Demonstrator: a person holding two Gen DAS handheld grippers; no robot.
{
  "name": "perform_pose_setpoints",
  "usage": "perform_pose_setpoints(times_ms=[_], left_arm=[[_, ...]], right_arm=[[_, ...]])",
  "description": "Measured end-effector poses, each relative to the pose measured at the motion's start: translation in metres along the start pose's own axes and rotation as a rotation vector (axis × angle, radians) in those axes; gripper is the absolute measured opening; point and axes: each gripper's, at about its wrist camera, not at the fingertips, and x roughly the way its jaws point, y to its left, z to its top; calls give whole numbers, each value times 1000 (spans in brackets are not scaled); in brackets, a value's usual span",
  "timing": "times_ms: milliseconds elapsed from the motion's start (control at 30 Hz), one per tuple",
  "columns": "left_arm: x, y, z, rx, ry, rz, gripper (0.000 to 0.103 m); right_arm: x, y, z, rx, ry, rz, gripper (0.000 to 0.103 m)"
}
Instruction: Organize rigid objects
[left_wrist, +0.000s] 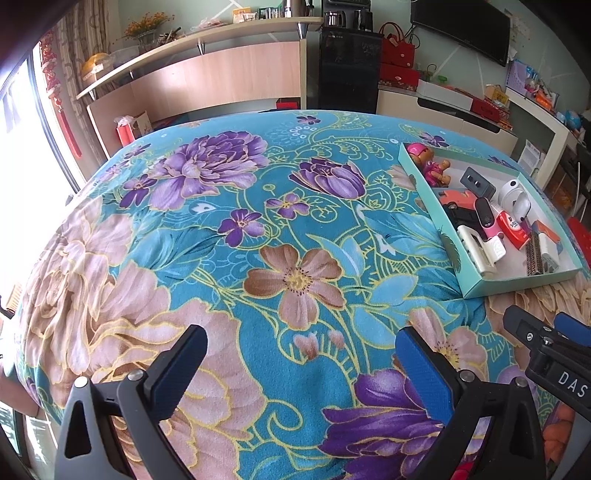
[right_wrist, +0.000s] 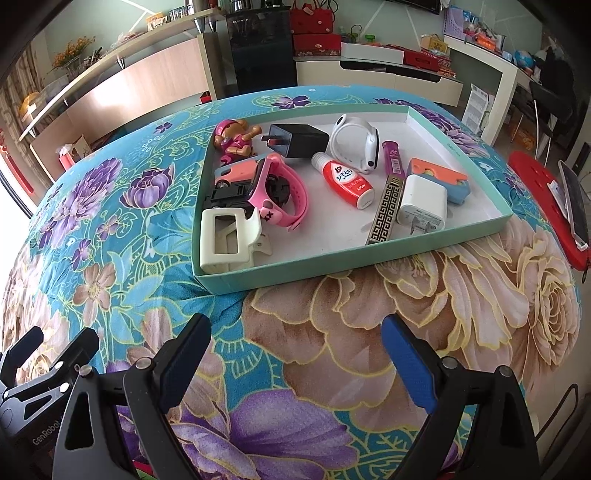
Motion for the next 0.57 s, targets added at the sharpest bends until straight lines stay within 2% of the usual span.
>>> perform_pose_setpoints(times_ms=[567], left_arm=[[-8, 0, 1, 7, -34, 34, 103]], right_arm=[[-4, -1, 0, -6, -14, -10, 94]])
